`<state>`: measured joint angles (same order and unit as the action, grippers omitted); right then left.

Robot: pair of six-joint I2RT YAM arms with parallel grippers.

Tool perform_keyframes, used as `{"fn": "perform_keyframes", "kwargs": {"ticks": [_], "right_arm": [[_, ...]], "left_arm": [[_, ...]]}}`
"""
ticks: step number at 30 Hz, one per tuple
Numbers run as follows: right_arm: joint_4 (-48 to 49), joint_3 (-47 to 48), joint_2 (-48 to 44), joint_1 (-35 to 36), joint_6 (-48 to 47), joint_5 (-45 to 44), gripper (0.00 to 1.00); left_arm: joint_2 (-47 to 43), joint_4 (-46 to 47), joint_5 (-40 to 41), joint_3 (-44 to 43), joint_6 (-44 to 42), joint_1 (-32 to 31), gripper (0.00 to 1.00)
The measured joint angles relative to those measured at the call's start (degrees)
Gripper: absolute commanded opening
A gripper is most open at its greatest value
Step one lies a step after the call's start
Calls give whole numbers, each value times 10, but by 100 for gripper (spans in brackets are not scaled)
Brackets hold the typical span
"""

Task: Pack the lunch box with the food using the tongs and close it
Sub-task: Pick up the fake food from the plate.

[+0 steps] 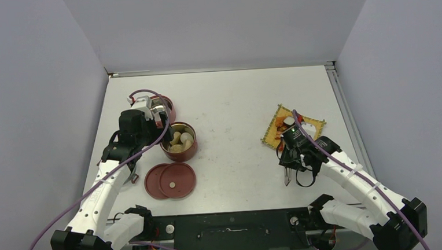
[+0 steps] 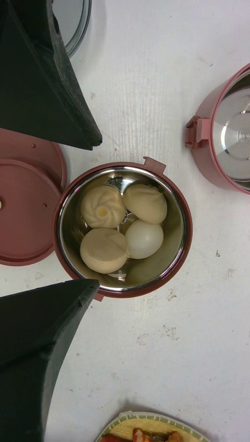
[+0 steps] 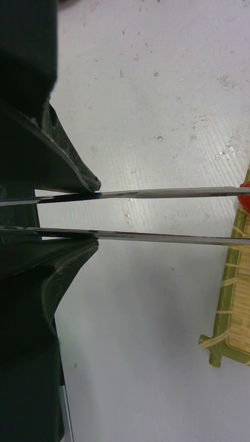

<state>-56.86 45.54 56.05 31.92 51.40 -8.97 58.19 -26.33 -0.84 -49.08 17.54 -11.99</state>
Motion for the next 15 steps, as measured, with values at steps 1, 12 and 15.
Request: {"fn": "perform_keyframes", "kwargs": {"ticks": [1,12,15], "right_arm": [[-1,0,0,-1,0,0,35],[-25,29,0,-22,-14,12,38],[-26,31,0,-30,-18,21,38]], "left_arm": [[0,0,0,0,0,0,95],[0,0,0,0,0,-1,95],[0,0,1,0,0,-4,95]]}}
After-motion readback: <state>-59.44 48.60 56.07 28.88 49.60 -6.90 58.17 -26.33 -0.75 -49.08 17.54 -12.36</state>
